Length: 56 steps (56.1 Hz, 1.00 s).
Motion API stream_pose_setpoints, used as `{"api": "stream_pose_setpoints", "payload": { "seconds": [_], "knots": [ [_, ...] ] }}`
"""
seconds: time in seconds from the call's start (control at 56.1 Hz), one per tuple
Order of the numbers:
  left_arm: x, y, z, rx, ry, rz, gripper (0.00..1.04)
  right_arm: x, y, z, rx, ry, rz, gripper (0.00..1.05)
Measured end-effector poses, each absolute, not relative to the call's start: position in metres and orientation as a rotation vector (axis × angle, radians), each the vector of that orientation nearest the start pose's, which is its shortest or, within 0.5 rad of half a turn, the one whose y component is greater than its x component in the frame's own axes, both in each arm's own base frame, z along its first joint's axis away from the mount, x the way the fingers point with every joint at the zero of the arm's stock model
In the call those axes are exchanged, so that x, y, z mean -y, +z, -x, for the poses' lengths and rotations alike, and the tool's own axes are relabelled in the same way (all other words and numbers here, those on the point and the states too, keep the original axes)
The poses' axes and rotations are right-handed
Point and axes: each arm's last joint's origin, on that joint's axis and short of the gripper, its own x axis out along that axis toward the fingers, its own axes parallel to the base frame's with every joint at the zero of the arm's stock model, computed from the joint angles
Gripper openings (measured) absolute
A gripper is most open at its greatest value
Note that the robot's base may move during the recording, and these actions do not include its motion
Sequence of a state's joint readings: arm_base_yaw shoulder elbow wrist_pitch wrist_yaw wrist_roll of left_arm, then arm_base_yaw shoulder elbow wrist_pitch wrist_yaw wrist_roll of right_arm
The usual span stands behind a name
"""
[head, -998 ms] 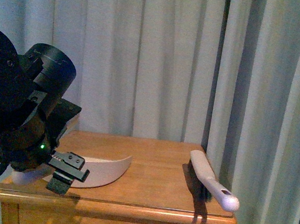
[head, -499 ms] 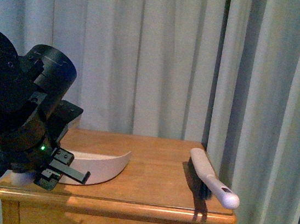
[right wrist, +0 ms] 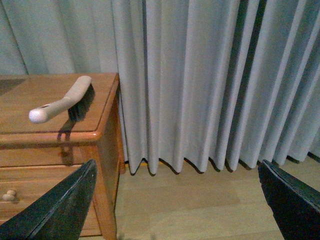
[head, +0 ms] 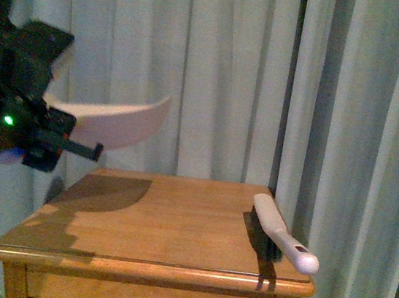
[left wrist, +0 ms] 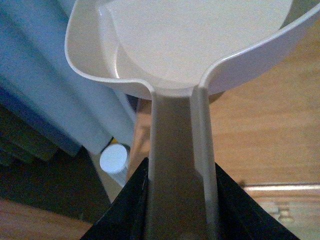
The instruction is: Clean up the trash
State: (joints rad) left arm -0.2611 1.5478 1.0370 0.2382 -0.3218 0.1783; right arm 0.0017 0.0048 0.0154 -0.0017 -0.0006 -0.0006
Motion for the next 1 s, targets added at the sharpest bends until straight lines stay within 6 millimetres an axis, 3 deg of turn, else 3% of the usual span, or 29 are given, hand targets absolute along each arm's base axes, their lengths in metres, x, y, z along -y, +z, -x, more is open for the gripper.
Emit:
{"api": "stream_pose_setpoints", "payload": {
  "seconds": [0.143, 0.267, 0.374, 0.535, 0.784, 0.98, 0.998],
  "knots": [
    [0.063, 0.301, -0.288, -0.041, 0.062, -0.232, 0.29, 0.000, 0.168, -0.097, 0.009, 0.002, 0.001, 0.97],
    [0.046, 0.311, -0.245, 0.110, 0.120, -0.226, 0.29, 0.000, 0.168, -0.097, 0.009, 0.002, 0.001, 0.97],
    [0.033, 0.306, -0.206, 0.178, 0.136, -0.208, 0.29, 0.000, 0.168, -0.097, 0.009, 0.002, 0.001, 0.97],
    [0.018, 0.281, -0.147, 0.226, 0.075, -0.163, 0.29, 0.000, 0.168, -0.097, 0.009, 0.002, 0.001, 0.97],
    [0.002, 0.266, -0.100, 0.295, 0.072, -0.111, 0.29, 0.000, 0.168, -0.097, 0.009, 0.002, 0.001, 0.97],
    [-0.006, 0.253, -0.100, 0.258, 0.075, -0.071, 0.29, 0.000, 0.168, -0.097, 0.008, -0.006, 0.002, 0.97],
    [-0.006, 0.252, -0.100, 0.254, 0.075, -0.066, 0.29, 0.000, 0.166, -0.098, -0.028, -0.094, 0.023, 0.97]
  ]
}}
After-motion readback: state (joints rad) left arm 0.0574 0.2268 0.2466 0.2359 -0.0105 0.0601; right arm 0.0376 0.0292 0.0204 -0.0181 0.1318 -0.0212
